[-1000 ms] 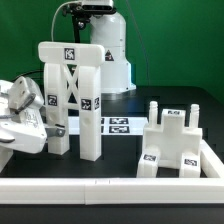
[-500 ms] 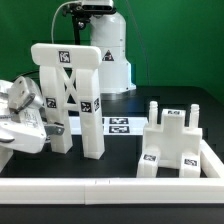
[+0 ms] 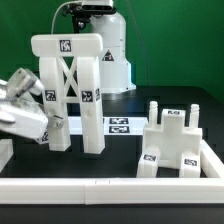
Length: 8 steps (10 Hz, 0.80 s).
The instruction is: Assemble chair
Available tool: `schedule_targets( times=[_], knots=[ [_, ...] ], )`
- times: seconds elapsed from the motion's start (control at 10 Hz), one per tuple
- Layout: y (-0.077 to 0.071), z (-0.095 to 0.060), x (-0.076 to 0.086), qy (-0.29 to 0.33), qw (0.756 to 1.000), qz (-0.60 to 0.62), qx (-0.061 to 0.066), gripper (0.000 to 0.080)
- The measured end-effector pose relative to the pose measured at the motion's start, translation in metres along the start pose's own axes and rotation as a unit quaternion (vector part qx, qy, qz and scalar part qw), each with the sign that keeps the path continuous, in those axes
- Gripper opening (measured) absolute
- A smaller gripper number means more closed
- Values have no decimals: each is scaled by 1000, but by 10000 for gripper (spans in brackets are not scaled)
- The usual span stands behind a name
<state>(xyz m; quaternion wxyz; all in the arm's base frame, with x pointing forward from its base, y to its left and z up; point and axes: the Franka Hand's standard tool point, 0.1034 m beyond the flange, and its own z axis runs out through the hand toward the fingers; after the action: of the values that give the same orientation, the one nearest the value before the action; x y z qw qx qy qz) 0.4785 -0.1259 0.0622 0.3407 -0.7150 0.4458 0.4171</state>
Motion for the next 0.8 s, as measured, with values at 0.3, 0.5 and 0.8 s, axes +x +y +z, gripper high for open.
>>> schedule_targets(
  times=[0.3, 0.5, 0.8],
  knots=[
    [4, -1, 2, 9, 999, -7, -40, 396],
    [-2, -4, -7, -8, 991, -33, -132, 396],
    [-30, -4, -25, -43, 964, -96, -244, 396]
  ],
)
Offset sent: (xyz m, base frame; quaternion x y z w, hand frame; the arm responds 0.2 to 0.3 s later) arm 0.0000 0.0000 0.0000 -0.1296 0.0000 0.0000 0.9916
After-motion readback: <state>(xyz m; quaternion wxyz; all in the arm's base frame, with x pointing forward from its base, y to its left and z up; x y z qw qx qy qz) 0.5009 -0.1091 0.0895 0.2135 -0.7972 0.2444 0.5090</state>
